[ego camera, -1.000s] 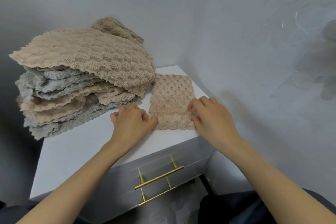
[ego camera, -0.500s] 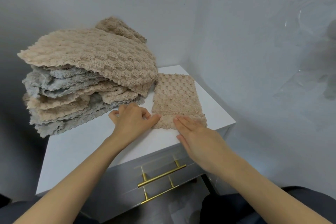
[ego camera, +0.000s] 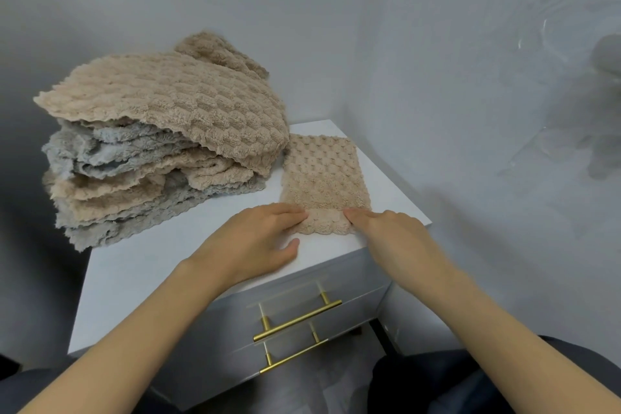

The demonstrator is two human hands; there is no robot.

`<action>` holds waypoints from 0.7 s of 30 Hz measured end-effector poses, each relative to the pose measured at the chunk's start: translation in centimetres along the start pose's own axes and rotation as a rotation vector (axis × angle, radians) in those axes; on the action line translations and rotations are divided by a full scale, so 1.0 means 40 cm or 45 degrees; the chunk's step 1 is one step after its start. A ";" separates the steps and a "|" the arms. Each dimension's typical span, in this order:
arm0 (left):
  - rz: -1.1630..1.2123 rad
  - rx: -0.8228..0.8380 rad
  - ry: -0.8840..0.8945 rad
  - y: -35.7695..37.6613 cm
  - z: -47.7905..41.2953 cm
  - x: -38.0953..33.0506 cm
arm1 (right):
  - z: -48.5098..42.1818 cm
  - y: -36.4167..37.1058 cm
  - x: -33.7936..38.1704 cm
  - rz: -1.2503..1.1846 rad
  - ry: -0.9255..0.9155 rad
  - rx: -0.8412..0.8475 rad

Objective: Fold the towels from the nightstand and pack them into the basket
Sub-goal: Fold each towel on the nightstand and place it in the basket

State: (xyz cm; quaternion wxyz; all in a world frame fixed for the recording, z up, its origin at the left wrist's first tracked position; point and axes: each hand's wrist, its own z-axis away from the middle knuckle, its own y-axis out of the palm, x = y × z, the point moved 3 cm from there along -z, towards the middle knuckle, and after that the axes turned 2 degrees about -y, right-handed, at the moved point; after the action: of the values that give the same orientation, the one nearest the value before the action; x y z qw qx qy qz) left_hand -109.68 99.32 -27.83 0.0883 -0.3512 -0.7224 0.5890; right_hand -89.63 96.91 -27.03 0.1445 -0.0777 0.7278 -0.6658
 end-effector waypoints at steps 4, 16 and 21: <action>0.033 -0.008 -0.001 -0.009 0.004 0.014 | -0.005 0.002 -0.022 -0.088 -0.031 -0.087; 0.441 -0.204 -0.395 -0.005 -0.002 0.028 | -0.008 -0.006 -0.092 -0.969 0.242 -0.179; 0.588 -0.249 -0.505 0.016 -0.002 0.028 | -0.012 0.003 -0.099 -1.146 0.495 -0.214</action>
State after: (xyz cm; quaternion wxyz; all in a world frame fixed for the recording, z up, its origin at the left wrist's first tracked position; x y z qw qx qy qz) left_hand -110.20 100.10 -28.72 -0.2244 -0.3911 -0.6801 0.5781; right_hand -86.03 98.57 -26.69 -0.3023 -0.2699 0.6868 -0.6034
